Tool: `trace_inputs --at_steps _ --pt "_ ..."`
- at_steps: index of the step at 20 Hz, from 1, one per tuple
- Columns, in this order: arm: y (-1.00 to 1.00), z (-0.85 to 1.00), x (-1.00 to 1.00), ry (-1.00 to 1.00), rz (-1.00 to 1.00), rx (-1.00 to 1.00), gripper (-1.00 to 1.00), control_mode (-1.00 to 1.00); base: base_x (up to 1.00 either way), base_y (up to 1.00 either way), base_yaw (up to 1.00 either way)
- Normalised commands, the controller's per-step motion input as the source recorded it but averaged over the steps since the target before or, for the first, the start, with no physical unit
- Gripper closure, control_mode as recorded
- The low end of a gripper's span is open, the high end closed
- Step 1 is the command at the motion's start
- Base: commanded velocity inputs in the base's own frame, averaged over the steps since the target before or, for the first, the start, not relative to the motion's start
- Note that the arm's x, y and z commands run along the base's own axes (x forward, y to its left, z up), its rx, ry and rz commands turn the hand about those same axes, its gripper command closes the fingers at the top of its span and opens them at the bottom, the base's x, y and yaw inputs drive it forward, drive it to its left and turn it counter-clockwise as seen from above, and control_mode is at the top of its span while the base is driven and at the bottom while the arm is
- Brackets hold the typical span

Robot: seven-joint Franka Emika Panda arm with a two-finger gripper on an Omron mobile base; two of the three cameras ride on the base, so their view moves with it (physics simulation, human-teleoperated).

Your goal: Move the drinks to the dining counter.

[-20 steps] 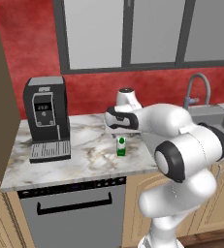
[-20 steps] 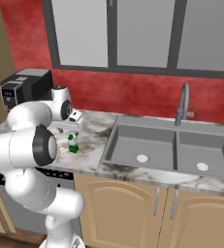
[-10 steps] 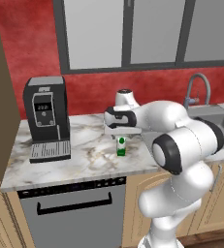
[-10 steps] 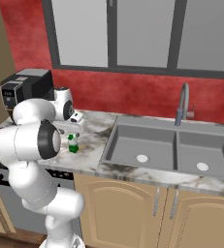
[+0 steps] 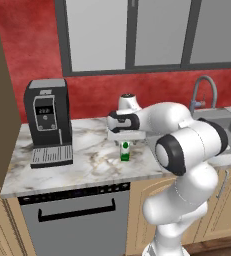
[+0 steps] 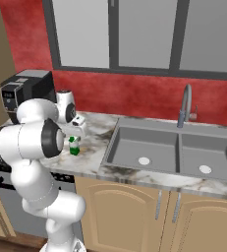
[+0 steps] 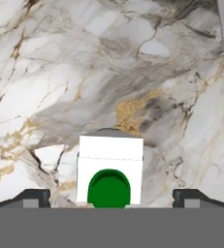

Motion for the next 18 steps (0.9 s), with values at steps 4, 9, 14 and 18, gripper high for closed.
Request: trace_inputs --at_steps 4,9,14,18 --pt "0.0 -0.1 0.0 0.03 -0.01 0.0 -1.0 -1.0 0.0 0.0 0.0" --pt "0.0 -0.13 0.0 0.02 -0.02 0.0 -1.0 -1.0 0.0 0.0 0.0" --pt "0.0 -0.11 0.02 0.01 -0.02 0.0 -1.0 -1.0 0.0 0.0 0.0" --pt "0.0 -0.1 0.03 0.02 -0.02 0.0 -1.0 -1.0 0.0 0.0 0.0"
